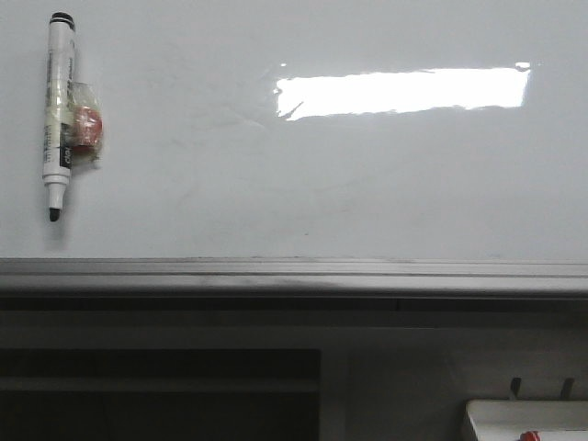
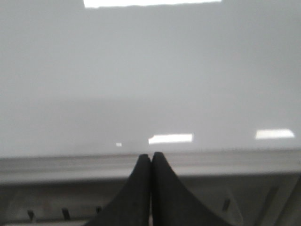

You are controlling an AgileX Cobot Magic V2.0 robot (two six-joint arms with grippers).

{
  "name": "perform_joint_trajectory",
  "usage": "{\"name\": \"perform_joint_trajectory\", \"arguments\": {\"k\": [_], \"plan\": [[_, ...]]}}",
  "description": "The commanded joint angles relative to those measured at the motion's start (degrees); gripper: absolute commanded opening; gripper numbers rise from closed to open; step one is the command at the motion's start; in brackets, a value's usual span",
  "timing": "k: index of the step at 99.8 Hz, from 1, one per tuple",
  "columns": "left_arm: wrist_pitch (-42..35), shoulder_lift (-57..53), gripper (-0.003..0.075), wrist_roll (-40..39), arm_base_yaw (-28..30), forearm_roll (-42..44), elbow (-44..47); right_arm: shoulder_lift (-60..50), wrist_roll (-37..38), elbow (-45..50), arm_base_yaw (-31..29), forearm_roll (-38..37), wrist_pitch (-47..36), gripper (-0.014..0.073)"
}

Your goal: Write number 2 on whiteboard

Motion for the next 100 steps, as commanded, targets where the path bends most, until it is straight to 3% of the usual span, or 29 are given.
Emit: {"name": "perform_joint_trajectory", "arguments": {"k": [1, 14, 25, 64, 69, 75, 79, 87, 100], "plan": [[-7.8, -1.5, -0.0020, -0.6, -0.2, -1.4, 0.7, -1.1, -0.1, 1.4, -0.2, -0.1, -14.5, -0.0060], [-8.4, -1.5, -0.0020, -0.6, -0.2, -1.4, 0.7, -1.1, -0.1, 1.4, -0.2, -0.1, -27.7, -0.0060], [-9.3, -1.5, -0.0020, -0.6, -0.2, -1.3, 0.7, -1.1, -0.1, 1.4, -0.2, -0.1, -32.9, -0.0060], [-14.2, -1.5, -0.0020, -0.7, -0.2, -2.1, 0.6, -1.1, 0.0, 1.4, -0.2, -0.1, -33.7, -0.0060], [-17.6, -1.5, -0.0020, -1.9, -0.2, -5.4, 0.4, -1.1, 3.4, 1.3, -0.2, 0.3, -33.6, -0.0060], [-21.1, -1.5, -0.0020, -2.4, -0.2, -12.6, 0.3, -1.1, 15.5, 0.6, -0.2, 0.7, -33.4, -0.0060], [-21.9, -1.5, -0.0020, -2.4, -0.2, -15.7, 0.0, -1.1, 19.8, -0.4, -0.2, 0.4, -31.5, -0.0060], [-19.6, -1.5, -0.0021, -2.0, -0.2, -15.9, -1.4, -1.1, 20.0, -4.0, -0.2, -4.4, -21.1, -0.0060], [-6.6, -1.3, -0.0021, -1.7, -0.2, -8.0, -7.9, 0.0, 19.5, -13.6, -0.2, -5.4, 1.3, -0.0060]]}}
